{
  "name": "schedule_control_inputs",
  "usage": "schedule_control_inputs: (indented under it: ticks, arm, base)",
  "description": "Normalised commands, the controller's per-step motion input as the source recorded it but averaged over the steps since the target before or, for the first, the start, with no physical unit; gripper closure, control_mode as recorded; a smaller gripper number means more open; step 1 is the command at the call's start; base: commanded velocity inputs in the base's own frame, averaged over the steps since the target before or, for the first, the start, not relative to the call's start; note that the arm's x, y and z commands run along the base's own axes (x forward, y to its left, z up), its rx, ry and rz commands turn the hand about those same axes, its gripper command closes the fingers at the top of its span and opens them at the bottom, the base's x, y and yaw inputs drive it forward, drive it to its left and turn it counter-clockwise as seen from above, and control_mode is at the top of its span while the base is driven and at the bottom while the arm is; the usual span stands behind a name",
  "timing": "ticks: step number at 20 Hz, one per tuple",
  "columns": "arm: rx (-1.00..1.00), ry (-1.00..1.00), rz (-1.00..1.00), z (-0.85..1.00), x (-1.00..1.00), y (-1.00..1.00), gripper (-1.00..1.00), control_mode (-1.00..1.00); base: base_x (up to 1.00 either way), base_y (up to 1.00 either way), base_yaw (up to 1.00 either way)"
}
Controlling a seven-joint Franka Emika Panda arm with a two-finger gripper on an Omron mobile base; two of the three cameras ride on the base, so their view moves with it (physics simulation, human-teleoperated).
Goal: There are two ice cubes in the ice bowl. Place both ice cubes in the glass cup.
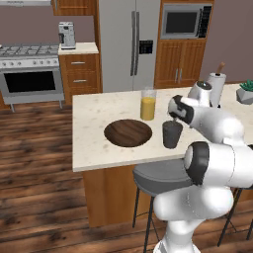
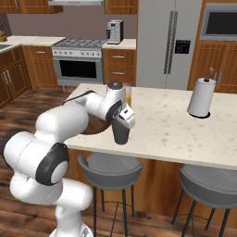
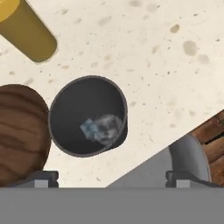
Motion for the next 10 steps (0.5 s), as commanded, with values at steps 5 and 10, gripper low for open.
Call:
schedule_control_inputs:
  ticks: [5,10]
  arm:
    - [-0.06,-0.17,0.00,-0.63,-1.00,0.07,-1.00,-1.00]
    - [-0.04,-0.25,0.00,-0.59,-1.00,-0.20,-1.00,-1.00]
  base:
    - [0.00,0.00,0.00]
    - [0.00,0.00,0.00]
